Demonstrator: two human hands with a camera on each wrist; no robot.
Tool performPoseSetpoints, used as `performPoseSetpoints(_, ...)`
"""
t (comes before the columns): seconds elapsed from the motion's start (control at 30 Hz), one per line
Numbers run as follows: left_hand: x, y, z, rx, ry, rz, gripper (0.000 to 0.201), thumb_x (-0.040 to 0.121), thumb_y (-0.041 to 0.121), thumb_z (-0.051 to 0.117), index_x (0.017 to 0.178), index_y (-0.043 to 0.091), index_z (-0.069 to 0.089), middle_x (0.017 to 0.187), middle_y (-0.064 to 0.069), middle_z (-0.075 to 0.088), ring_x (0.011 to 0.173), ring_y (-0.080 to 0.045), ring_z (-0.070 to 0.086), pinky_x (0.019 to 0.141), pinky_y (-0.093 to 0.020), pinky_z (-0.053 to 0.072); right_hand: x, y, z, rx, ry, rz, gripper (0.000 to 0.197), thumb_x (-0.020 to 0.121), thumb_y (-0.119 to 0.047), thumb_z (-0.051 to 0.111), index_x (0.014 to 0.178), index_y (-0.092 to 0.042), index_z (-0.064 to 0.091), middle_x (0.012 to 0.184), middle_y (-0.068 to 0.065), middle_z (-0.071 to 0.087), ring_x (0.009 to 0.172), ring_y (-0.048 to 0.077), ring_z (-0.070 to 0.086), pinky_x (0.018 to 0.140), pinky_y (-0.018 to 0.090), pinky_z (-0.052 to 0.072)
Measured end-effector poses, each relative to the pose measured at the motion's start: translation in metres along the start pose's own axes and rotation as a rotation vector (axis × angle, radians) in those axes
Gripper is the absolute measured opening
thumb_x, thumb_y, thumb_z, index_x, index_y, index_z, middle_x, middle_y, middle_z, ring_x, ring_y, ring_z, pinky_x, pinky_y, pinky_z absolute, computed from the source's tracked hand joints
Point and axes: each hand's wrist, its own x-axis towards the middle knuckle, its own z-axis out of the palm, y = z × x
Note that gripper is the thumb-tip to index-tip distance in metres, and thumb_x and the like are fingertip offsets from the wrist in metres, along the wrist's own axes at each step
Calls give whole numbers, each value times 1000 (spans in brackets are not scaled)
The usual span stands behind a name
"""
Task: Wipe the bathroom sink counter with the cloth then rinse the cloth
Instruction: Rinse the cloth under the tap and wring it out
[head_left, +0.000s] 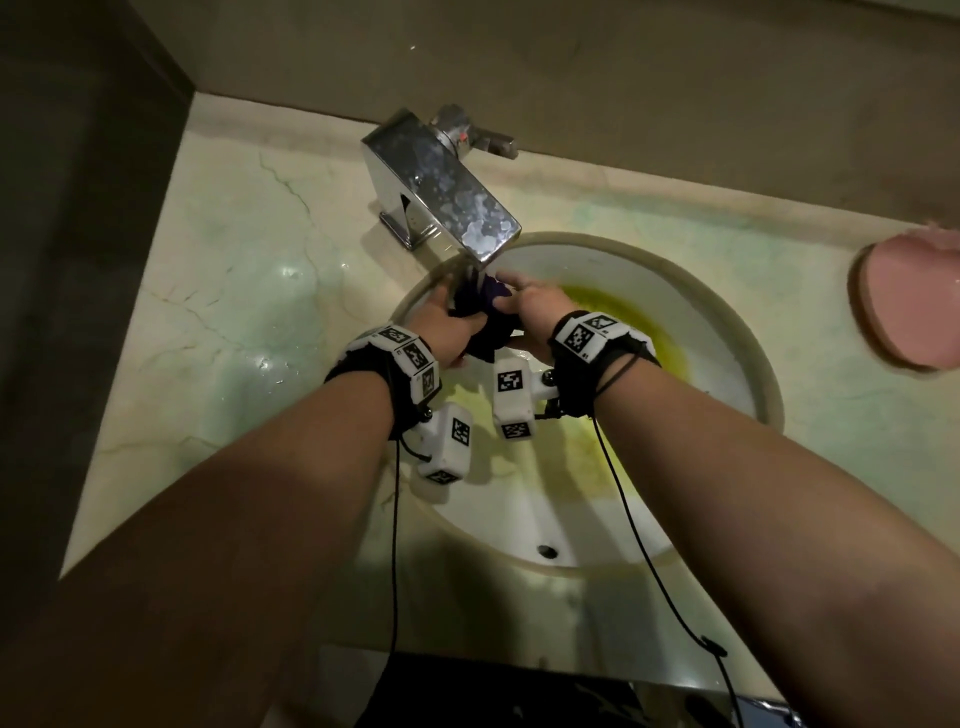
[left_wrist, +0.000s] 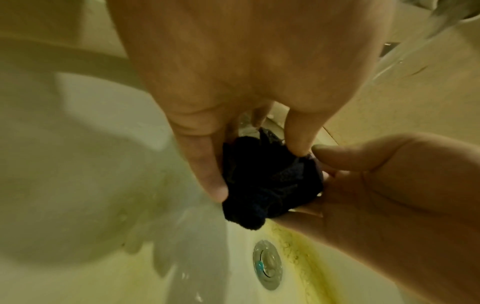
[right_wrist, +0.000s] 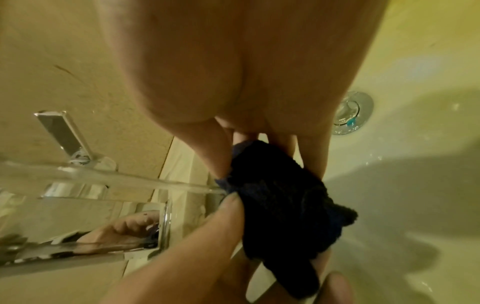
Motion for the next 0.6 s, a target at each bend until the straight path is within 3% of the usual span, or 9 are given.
performPoseSetpoints(0.07, 0, 1, 0, 2, -13, 19, 65, 89, 26, 63, 145, 35, 30, 120, 0, 58, 98, -23, 63, 71, -36, 57, 1, 2, -1, -45, -3, -12, 43, 91, 7, 45, 131, -8, 53, 110, 10, 54, 102, 27, 52, 95, 45, 46)
performPoseSetpoints(0.13, -1, 4, 2, 39, 18, 76, 49, 91, 20, 62, 135, 24, 42, 115, -5, 58, 86, -23, 61, 65, -36, 55, 4, 4, -3, -94, 12, -32, 38, 90, 4, 49, 126, -4, 56, 108, 9, 54, 100, 25, 53, 94, 42, 47)
performPoseSetpoints(0.2, -1, 9, 6, 95, 58, 141, 25, 92, 16, 59, 116, 17, 52, 105, -8, 58, 77, -25, 59, 63, -39, 54, 8, 5, -6, -105, 65, -49, 29, 89, 4, 51, 114, -6, 63, 105, 10, 58, 99, 26, 56, 96, 43, 50)
performPoseSetpoints(0.27, 0, 13, 9, 139, 70, 180, 3, 94, 16, 55, 97, 15, 54, 95, -11, 58, 79, -29, 60, 72, -45, 55, 11, 5, -9, -124, 120, -71, 22, 89, 2, 54, 103, -9, 67, 101, 10, 61, 97, 25, 58, 96, 40, 50)
performPoseSetpoints(0.33, 3, 16, 11, 201, 57, 216, 12, 96, 16, 51, 86, 12, 56, 86, -13, 59, 78, -29, 61, 75, -47, 54, 13, 7, -11, -143, 138, -87, 16, 87, -2, 59, 97, -11, 69, 100, 8, 63, 97, 23, 60, 96, 36, 49)
performPoseSetpoints(0.4, 8, 15, 10, 206, 60, 239, 10, 94, 12, 53, 86, 11, 58, 87, -11, 58, 80, -24, 58, 79, -44, 52, 14, 7, -12, -126, 140, -81, 13, 85, -4, 64, 82, -17, 66, 97, 8, 65, 96, 24, 62, 96, 38, 50)
performPoseSetpoints(0.47, 11, 14, 8, 208, 79, 228, 8, 91, 9, 55, 98, 9, 57, 91, -7, 58, 87, -27, 60, 84, -40, 50, 15, 11, -15, -124, 154, -81, 21, 83, -1, 65, 73, -19, 61, 89, 8, 64, 90, 25, 62, 93, 40, 52)
performPoseSetpoints(0.53, 12, 9, 6, 121, 63, 182, 11, 90, 9, 55, 94, 18, 51, 87, -5, 57, 90, -33, 62, 83, -42, 50, 13, 15, -17, -187, 209, -101, 18, 83, -2, 66, 74, -17, 60, 82, 6, 62, 84, 24, 61, 85, 38, 53)
performPoseSetpoints(0.6, 8, 7, 5, 39, 40, 119, 11, 92, 14, 54, 99, 22, 51, 87, -5, 60, 83, -29, 62, 82, -43, 52, 10, 19, -17, -226, 286, -131, 12, 83, -4, 66, 83, -15, 61, 84, 7, 62, 80, 22, 60, 77, 35, 53)
